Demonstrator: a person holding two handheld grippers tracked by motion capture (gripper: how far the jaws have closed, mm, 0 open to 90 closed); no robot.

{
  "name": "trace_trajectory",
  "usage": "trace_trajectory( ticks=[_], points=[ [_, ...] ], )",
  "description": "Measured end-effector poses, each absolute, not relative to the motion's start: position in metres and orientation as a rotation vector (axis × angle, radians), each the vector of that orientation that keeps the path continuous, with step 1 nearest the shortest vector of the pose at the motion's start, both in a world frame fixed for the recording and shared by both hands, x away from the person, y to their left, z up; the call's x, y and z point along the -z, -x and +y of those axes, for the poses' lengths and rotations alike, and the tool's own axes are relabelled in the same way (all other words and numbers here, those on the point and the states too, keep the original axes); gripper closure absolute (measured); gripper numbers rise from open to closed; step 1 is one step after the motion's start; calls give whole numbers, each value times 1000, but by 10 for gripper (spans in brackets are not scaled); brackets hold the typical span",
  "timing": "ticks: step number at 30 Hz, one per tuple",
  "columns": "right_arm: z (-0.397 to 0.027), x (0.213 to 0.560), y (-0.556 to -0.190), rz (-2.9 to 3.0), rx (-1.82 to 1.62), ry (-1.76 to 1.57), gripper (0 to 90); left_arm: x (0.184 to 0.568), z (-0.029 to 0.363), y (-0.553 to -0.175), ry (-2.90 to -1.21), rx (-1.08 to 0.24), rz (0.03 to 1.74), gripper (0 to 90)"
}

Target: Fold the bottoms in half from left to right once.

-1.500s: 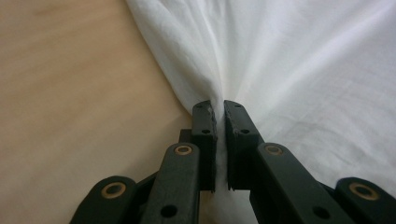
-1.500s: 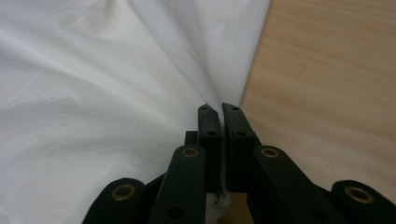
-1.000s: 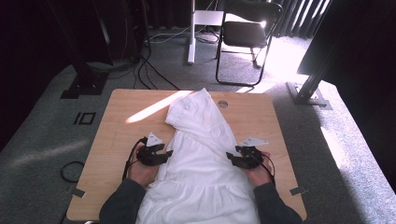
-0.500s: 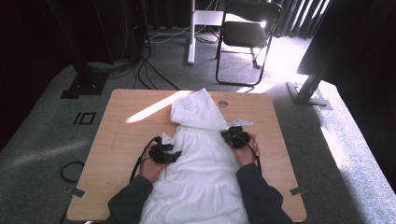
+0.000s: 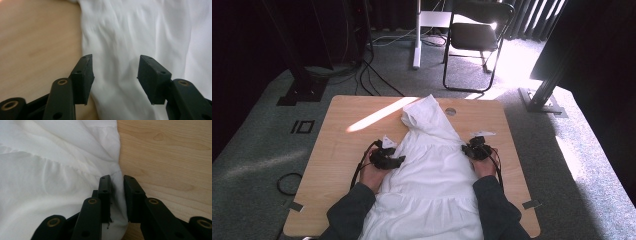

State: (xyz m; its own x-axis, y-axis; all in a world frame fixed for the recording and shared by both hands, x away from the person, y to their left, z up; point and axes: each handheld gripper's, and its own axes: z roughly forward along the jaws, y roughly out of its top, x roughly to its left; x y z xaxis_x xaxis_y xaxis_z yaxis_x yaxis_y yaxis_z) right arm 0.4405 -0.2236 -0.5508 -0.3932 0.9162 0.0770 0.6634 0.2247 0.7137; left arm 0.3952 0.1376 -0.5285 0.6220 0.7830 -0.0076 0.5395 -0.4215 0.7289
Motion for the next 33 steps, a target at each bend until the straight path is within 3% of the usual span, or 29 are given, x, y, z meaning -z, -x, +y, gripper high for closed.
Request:
trace_trajectory(
  ticks=[2, 3, 6, 8, 9, 10, 11, 13, 17, 26, 27, 28, 29, 31, 33],
  points=[
    [-223, 550, -441, 2140, -984, -1447, 689, 523, 135, -403, -2109, -445, 1030, 441],
    [-220, 547, -442, 2119, -1013, -1425, 616, 520, 128, -414, -2106, -445, 1030, 434],
    [-215, 545, -448, 2118, -1017, -1420, 594, 524, 117, -427, -2123, -439, 1026, 431],
    [-212, 547, -452, 2141, -992, -1397, 627, 531, 107, -434, -2166, -450, 1025, 431],
    [-210, 550, -453, 2163, -972, -1397, 684, 542, 101, -440, -2221, -461, 1057, 465],
    [-209, 552, -453, 2174, -961, -1400, 713, 542, 101, -440, -2221, -461, 1057, 515],
    [-209, 553, -451, 2171, -974, -1397, 767, 545, 106, -439, -2174, -409, 1064, 660],
    [-209, 552, -445, 2174, -970, -1408, 812, 544, 108, -434, -2193, -400, 1049, 762],
    [-209, 552, -432, 2198, -959, -1378, 830, 544, 115, -416, -2215, -384, 1007, 791],
    [-209, 553, -355, 2289, -997, -1333, 836, 550, 134, -345, -2201, -352, 909, 786],
    [-208, 551, -342, 2328, -974, -1322, 774, 550, 136, -341, -2205, -357, 900, 783],
    [-208, 551, -342, 2328, -974, -1322, 774, 550, 136, -341, -2205, -357, 900, 781],
    [-207, 546, -339, 2331, -973, -1294, 601, 550, 136, -342, -2201, -353, 902, 775],
    [-205, 536, -344, 2284, -1028, -1277, 513, 550, 135, -345, -2205, -352, 902, 771],
    [-203, 532, -347, 2272, -1048, -1273, 490, 550, 133, -346, -2206, -357, 906, 766]
  ],
)
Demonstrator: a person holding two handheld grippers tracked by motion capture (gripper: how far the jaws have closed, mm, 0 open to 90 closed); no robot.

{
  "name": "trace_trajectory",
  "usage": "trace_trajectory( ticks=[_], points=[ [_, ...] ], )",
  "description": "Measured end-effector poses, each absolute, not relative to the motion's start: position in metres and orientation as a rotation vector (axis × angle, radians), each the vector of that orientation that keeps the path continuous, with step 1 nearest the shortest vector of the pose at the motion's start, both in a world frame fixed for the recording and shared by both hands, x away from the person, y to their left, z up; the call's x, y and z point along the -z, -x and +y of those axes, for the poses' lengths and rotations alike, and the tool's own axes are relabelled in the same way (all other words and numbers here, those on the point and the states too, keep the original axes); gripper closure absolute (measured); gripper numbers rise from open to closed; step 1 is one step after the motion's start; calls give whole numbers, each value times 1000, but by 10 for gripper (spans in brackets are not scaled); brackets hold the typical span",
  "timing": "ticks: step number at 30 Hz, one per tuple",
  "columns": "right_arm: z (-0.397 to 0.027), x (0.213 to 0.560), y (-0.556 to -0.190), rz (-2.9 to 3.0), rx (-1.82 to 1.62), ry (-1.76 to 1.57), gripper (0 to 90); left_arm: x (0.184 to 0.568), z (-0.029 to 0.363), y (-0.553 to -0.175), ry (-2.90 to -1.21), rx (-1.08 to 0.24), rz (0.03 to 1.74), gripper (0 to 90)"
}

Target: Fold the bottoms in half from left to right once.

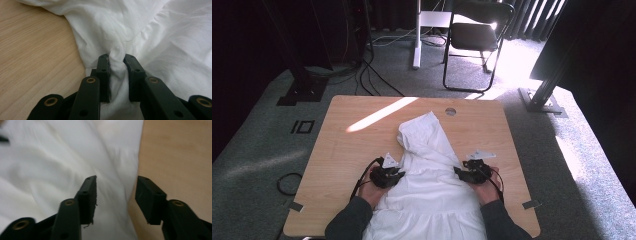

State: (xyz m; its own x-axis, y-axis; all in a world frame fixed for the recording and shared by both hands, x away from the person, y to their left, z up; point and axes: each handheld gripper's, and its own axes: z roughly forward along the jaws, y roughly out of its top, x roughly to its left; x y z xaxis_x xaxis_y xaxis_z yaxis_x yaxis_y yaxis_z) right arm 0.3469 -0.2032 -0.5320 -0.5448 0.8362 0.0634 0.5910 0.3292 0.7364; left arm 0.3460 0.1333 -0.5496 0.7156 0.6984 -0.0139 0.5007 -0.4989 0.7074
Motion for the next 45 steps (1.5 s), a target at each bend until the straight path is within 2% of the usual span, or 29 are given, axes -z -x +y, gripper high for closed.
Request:
trace_trajectory(
  ticks=[4, 7, 8, 11, 12, 13, 15, 17, 20, 22, 26, 27, 29, 31, 34, 39, 43, 45],
  points=[
    [-170, 508, -376, 2300, -1153, -1106, 416, 550, 131, -349, -2200, -365, 915, 757],
    [-152, 507, -388, 2355, -1172, -1048, 398, 550, 130, -349, -2198, -368, 915, 756],
    [-131, 512, -397, 2398, -1177, -980, 374, 550, 131, -349, -2198, -368, 914, 756],
    [-118, 516, -403, 2434, -1150, -953, 368, 550, 131, -349, -2197, -368, 914, 756],
    [-112, 519, -412, 2465, -1098, -940, 597, 550, 131, -349, -2197, -369, 914, 756],
    [-112, 519, -412, 2465, -1098, -940, 597, 550, 131, -349, -2197, -369, 914, 756],
    [-126, 511, -430, 2365, -1106, -1037, 830, 550, 131, -348, -2198, -373, 911, 761],
    [-148, 501, -443, 2219, -1152, -1182, 878, 550, 131, -347, -2209, -374, 901, 770],
    [-172, 509, -464, 2172, -1122, -1325, 880, 549, 130, -344, -2220, -374, 887, 775],
    [-175, 514, -467, 2180, -1100, -1346, 878, 550, 130, -342, -2222, -372, 880, 775],
    [-175, 546, -471, 2260, -1053, -1376, 854, 547, 132, -341, -2241, -340, 880, 764],
    [-174, 550, -470, 2264, -1042, -1377, 849, 546, 133, -341, -2244, -335, 887, 730],
    [-173, 552, -468, 2246, -1059, -1376, 847, 540, 137, -344, -2230, -330, 904, 584],
    [-173, 552, -468, 2247, -1055, -1376, 847, 528, 144, -348, -2159, -330, 914, 553],
    [-172, 552, -467, 2240, -1041, -1368, 848, 507, 147, -360, -2071, -401, 952, 517],
    [-167, 551, -463, 2220, -1004, -1366, 854, 504, 114, -396, -2099, -446, 929, 527],
    [-167, 551, -458, 2218, -986, -1356, 858, 533, 88, -420, -2200, -484, 952, 535],
    [-168, 552, -455, 2210, -994, -1370, 862, 547, 86, -427, -2203, -445, 981, 571]
  ],
)
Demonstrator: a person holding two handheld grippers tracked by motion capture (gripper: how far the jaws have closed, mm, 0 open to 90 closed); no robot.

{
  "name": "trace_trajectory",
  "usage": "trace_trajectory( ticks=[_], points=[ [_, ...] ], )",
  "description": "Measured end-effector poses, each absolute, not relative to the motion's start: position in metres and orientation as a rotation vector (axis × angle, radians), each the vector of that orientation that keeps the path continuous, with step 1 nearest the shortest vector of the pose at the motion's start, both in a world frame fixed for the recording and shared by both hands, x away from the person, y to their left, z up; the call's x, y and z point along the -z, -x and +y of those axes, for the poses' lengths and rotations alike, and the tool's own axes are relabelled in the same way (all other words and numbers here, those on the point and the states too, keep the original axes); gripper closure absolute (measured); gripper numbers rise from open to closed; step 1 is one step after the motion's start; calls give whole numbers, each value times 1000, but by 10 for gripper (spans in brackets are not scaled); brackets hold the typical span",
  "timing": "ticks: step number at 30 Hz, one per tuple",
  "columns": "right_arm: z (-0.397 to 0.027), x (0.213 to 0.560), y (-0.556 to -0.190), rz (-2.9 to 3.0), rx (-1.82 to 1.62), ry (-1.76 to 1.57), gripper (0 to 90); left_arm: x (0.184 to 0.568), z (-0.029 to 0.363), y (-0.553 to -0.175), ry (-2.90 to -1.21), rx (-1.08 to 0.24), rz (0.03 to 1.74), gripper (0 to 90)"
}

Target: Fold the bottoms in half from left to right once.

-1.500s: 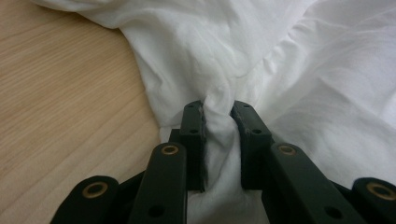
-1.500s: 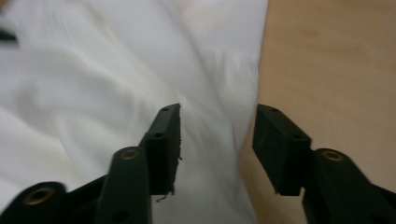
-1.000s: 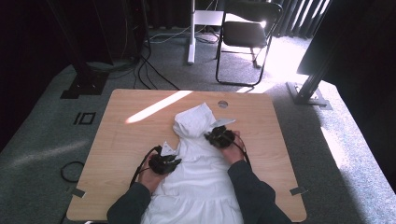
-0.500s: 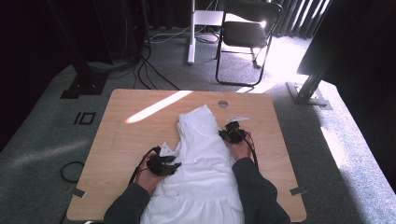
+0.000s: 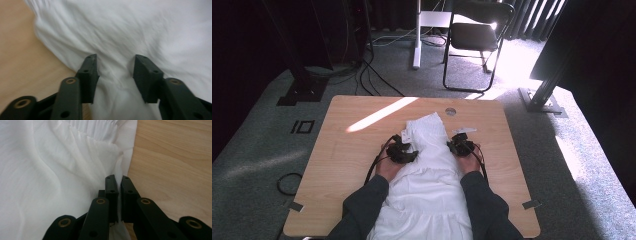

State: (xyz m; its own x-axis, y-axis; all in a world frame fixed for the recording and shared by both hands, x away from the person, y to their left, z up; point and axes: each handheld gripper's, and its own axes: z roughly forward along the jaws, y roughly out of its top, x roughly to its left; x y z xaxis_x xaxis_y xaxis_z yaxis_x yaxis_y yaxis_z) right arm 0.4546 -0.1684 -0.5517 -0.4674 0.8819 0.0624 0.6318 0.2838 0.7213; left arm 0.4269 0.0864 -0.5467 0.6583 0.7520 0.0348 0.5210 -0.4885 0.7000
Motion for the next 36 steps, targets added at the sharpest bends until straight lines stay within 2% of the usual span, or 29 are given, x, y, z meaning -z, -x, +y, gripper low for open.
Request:
trace_trajectory(
  ticks=[7, 13, 14, 17, 19, 22, 25, 26, 28, 30, 33, 36],
  points=[
    [-175, 553, -428, 2216, -1004, -1374, 870, 546, 93, -411, -2231, -409, 924, 654],
    [-187, 551, -370, 2321, -1008, -1329, 861, 551, 99, -360, -2238, -375, 796, 664],
    [-189, 550, -364, 2348, -998, -1329, 836, 552, 99, -356, -2236, -373, 787, 664],
    [-196, 542, -359, 2301, -1033, -1285, 651, 551, 99, -356, -2238, -367, 791, 661],
    [-199, 533, -365, 2236, -1128, -1287, 574, 551, 98, -358, -2243, -364, 795, 657],
    [-193, 524, -383, 2217, -1220, -1270, 532, 550, 96, -360, -2250, -374, 794, 640],
    [-182, 532, -406, 2267, -1207, -1296, 491, 550, 96, -361, -2243, -386, 816, 590],
    [-177, 537, -412, 2306, -1185, -1311, 499, 550, 96, -361, -2241, -393, 824, 550],
    [-172, 543, -419, 2350, -1141, -1295, 684, 550, 97, -362, -2237, -380, 834, 517],
    [-168, 535, -417, 2279, -1067, -1267, 772, 551, 99, -362, -2238, -371, 828, 500],
    [-166, 508, -413, 2150, -1050, -1199, 809, 550, 99, -362, -2244, -362, 820, 497],
    [-160, 492, -426, 2119, -1004, -1129, 804, 550, 98, -362, -2251, -362, 819, 507]
  ],
)
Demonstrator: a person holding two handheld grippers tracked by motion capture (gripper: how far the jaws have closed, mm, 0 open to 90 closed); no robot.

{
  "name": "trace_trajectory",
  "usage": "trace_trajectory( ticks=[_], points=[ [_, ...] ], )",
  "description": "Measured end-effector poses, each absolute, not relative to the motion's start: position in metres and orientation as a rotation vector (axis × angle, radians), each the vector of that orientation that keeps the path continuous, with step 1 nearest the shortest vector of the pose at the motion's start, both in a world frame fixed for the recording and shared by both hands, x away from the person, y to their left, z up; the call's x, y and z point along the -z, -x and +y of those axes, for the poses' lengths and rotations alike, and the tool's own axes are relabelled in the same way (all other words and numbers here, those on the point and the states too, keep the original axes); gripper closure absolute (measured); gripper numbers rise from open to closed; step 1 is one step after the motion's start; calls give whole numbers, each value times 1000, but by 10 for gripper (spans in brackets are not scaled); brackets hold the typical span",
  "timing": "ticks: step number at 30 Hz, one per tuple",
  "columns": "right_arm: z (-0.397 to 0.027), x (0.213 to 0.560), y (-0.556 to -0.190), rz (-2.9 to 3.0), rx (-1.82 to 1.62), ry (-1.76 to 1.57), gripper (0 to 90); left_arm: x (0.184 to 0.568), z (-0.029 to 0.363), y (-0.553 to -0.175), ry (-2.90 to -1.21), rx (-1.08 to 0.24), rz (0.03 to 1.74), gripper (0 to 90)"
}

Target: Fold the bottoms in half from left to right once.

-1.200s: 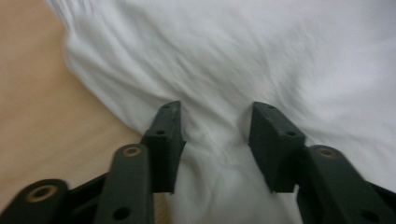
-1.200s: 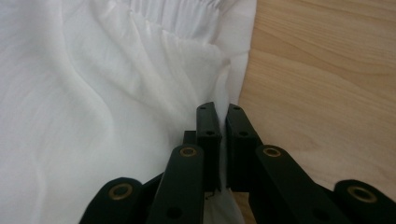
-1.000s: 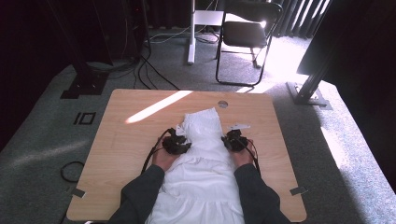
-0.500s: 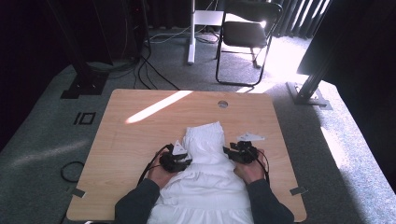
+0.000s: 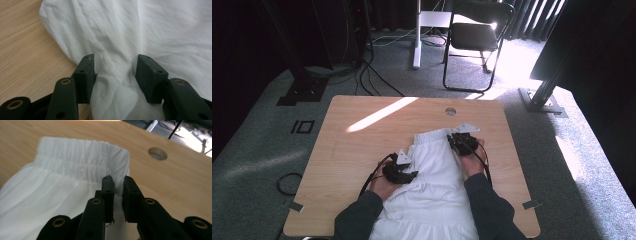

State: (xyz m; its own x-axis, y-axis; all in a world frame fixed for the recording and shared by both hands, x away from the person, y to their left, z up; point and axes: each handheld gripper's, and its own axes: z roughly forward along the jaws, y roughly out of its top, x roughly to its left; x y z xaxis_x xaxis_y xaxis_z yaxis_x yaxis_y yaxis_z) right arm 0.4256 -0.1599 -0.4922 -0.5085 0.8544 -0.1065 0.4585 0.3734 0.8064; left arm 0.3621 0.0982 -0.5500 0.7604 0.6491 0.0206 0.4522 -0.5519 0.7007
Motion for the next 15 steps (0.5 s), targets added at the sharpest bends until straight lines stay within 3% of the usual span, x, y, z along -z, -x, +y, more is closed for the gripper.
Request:
trace_trajectory(
  ticks=[3, 8, 11, 15],
  points=[
    [-161, 510, -453, 2169, -974, -1257, 762, 550, 99, -362, -2246, -356, 822, 508],
    [-167, 544, -470, 2185, -994, -1391, 581, 550, 99, -363, -2246, -345, 818, 507],
    [-168, 547, -470, 2191, -994, -1411, 593, 546, 101, -366, -2246, -330, 844, 480],
    [-167, 550, -466, 2213, -996, -1396, 692, 526, 108, -379, -2114, -375, 917, 420]
  ],
)
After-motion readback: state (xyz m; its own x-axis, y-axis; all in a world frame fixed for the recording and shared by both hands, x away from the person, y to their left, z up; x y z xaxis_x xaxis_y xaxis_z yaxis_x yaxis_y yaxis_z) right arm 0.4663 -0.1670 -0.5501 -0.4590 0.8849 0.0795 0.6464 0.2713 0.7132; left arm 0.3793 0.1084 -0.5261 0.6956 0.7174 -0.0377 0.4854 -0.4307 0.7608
